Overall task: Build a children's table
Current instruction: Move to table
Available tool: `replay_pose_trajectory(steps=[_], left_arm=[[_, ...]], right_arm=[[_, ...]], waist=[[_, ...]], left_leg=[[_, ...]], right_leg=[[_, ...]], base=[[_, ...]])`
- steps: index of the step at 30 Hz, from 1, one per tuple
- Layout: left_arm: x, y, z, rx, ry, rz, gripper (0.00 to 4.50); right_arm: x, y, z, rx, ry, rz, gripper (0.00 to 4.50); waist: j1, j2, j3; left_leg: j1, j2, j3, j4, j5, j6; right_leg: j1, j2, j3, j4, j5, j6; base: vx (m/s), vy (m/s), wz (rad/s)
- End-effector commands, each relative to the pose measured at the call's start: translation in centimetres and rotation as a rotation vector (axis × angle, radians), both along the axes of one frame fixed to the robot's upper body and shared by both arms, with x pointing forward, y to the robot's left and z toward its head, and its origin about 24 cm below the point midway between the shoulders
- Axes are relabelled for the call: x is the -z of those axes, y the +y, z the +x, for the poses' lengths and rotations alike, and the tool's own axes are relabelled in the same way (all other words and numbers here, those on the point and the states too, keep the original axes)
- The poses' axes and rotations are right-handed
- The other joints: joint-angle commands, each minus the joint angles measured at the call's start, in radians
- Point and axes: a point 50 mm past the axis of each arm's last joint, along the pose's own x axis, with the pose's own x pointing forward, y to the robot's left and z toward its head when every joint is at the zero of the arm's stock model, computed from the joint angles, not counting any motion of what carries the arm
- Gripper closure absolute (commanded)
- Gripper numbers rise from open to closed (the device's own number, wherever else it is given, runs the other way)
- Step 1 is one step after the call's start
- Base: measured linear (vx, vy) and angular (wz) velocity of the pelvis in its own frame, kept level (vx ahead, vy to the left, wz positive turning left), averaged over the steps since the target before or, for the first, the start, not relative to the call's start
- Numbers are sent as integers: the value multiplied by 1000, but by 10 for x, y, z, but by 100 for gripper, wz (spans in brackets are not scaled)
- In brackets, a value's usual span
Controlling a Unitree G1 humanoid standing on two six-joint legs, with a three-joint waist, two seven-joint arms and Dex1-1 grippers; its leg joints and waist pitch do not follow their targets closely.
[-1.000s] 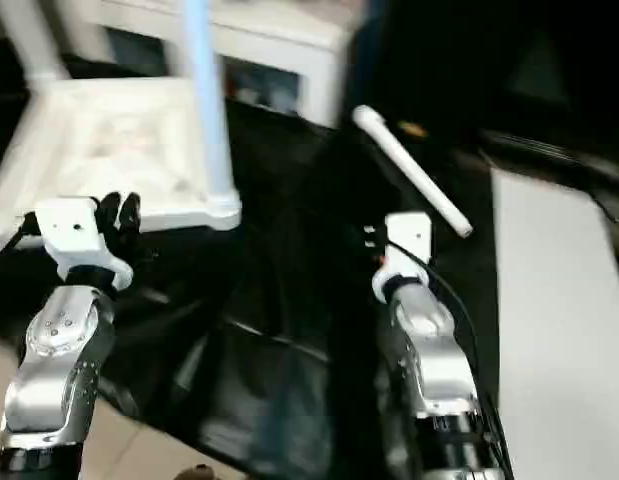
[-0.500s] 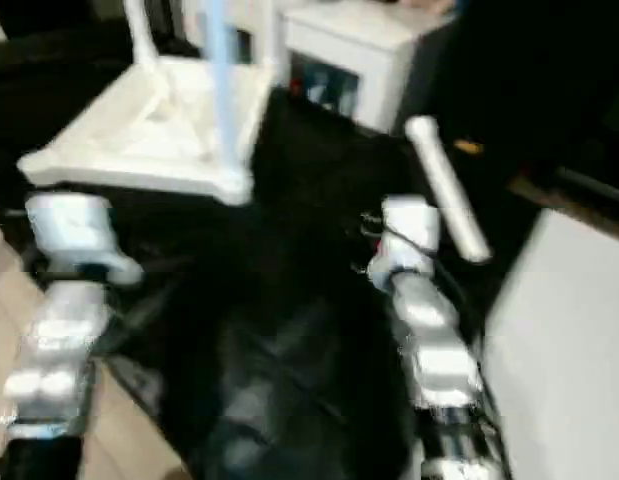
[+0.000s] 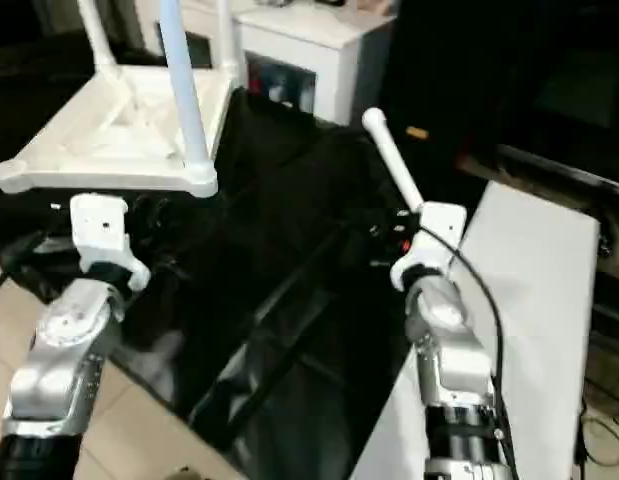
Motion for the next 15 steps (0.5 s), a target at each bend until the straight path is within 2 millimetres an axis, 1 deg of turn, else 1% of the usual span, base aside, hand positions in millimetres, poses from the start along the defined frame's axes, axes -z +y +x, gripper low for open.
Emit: replay_pose_trajectory(steps=[1,2,3,4,5,6,7,8,9,10,11,12,13,14,15], left_arm=[[4,2,-1,4,32,3,328],[3,2,-1,7,35,8,328],[4,2,-1,6,38,10,328],[4,2,-1,5,43,12,328],[4,1,-1,8,43,16,328],[4,1,-1,8,43,16,328],[5,-1,-1,-14,64,20,328],[4,-1,-1,-10,61,19,328],[2,-6,0,10,45,10,328],[-1,-9,1,5,30,-8,328],[-2,-10,2,-8,27,-25,328],[-2,-10,2,-8,27,-25,328],[-2,-8,4,-25,36,-24,328],[0,-7,5,-35,48,-16,328],[1,-6,5,-40,53,-9,328]], right_arm=[[-3,-8,4,38,-12,17,9],[-2,-15,5,62,-15,26,9],[-2,-18,5,71,-14,31,9],[-2,-22,6,85,-13,39,9],[-2,-25,6,91,-18,53,9],[-2,-25,6,91,-18,53,9],[-2,-27,4,116,-16,77,9],[-2,-27,4,118,-15,76,9],[0,-27,1,131,-6,65,9],[3,-26,-2,136,15,42,9],[5,-26,-3,137,25,32,9],[5,-26,-3,137,25,32,9],[7,-26,-4,130,35,15,9],[7,-25,-4,122,43,5,9],[8,-24,-4,114,46,1,9]], waist=[[-17,-9,-28],[1,5,-47],[7,12,-61],[-7,36,-75],[-16,51,-83],[-19,52,-81],[-25,52,-69],[-38,41,-53],[-42,39,-49],[-49,57,-50],[-65,56,-48],[-69,65,-46],[-69,82,-55],[-61,85,-49],[-53,81,-44]], left_leg=[[82,-56,-31,142,-214,11],[1,-39,-67,57,-179,10],[-4,-26,-63,-14,-210,-9],[24,-21,-63,-60,-310,-39],[25,-15,-60,-79,-317,-32],[16,-11,-60,-90,-307,-22],[8,-12,-54,-105,-378,-4],[20,-21,-48,-103,-527,2],[33,-27,-48,-98,-575,1],[47,-34,-53,-87,-614,2],[52,-29,-54,-88,-636,18],[52,-19,-61,-101,-668,24],[3,18,-81,-144,-691,42],[-26,53,-87,-193,-749,49],[-19,56,-80,-203,-775,48]], right_leg=[[-121,-122,62,-309,-1262,31],[11,-147,66,-243,-1053,7],[33,-104,39,-203,-859,-10],[6,-24,2,-149,-459,-56],[21,-13,-5,-140,-141,-121],[35,-14,-8,-142,-61,-142],[40,-16,-12,-159,-108,-151],[22,-16,-24,-195,-354,-102],[11,-17,-33,-216,-470,-65],[4,-22,-53,-244,-593,-11],[14,-17,-88,-276,-601,15],[28,-15,-104,-274,-560,13],[98,-29,-92,-201,-368,-14],[122,-36,-66,-111,-156,-50],[110,-36,-52,-100,-139,-53]], base=[[0,0,0],[4,75,-13],[4,75,-13],[0,0,0],[-97,19,12],[-97,19,12],[-88,57,-2],[-63,40,-4],[-63,40,-4],[-57,22,-3],[-52,25,-3],[-52,25,-3],[-63,15,-10],[-85,-25,-8],[-85,-25,-8]])
